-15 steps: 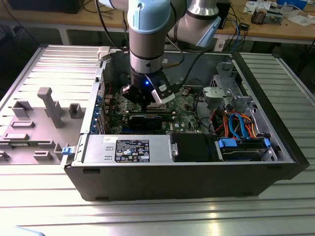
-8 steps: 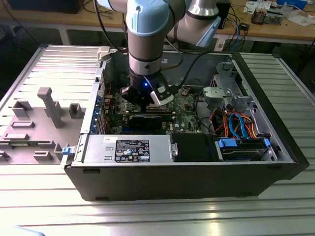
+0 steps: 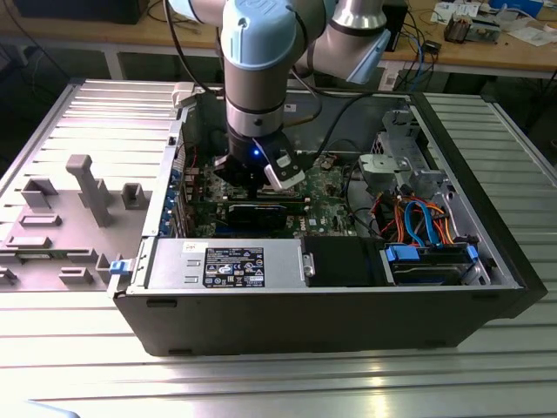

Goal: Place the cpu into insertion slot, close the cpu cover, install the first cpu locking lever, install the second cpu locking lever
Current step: 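Install the second cpu locking lever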

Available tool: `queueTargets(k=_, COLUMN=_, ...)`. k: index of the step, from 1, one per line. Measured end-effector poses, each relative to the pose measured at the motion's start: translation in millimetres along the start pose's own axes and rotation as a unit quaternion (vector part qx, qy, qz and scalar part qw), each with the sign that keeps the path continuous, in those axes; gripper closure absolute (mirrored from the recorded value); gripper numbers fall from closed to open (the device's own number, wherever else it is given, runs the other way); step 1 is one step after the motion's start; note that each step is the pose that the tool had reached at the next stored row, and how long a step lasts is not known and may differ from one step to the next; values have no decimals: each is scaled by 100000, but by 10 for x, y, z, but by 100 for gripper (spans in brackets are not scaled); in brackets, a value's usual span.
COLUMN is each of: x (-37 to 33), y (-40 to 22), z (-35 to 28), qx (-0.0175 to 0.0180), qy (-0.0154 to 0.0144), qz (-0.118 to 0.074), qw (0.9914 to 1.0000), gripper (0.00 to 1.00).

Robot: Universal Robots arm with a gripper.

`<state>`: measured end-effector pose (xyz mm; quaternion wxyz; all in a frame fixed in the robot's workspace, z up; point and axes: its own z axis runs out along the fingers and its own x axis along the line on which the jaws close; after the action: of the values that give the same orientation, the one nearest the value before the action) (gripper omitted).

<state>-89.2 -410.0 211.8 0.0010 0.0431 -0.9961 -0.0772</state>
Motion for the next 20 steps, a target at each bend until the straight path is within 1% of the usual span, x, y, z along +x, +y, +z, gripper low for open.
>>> queueTargets(k=3, x=5, y=7, z=18, qx=-254, qy=135, qz=20, qw=100000, gripper=89)
queueTargets(k=5, x=5, y=11, z=25, qx=-346, qy=221, qz=41, qw=99999, gripper=89)
queueTargets(k=8, x=8, y=20, z=40, qx=-547, qy=227, qz=41, qw=99998, gripper=89)
queueTargets(k=14, x=11, y=40, z=74, qx=-1242, qy=174, qz=33, qw=99992, gripper=89)
queueTargets(k=17, x=18, y=46, z=91, qx=-1531, qy=159, qz=33, qw=99988, gripper=89)
queueTargets(k=19, x=27, y=51, z=104, qx=-1827, qy=131, qz=30, qw=99983, gripper=89)
queueTargets(k=20, x=31, y=53, z=108, qx=-1917, qy=125, qz=29, qw=99982, gripper=89)
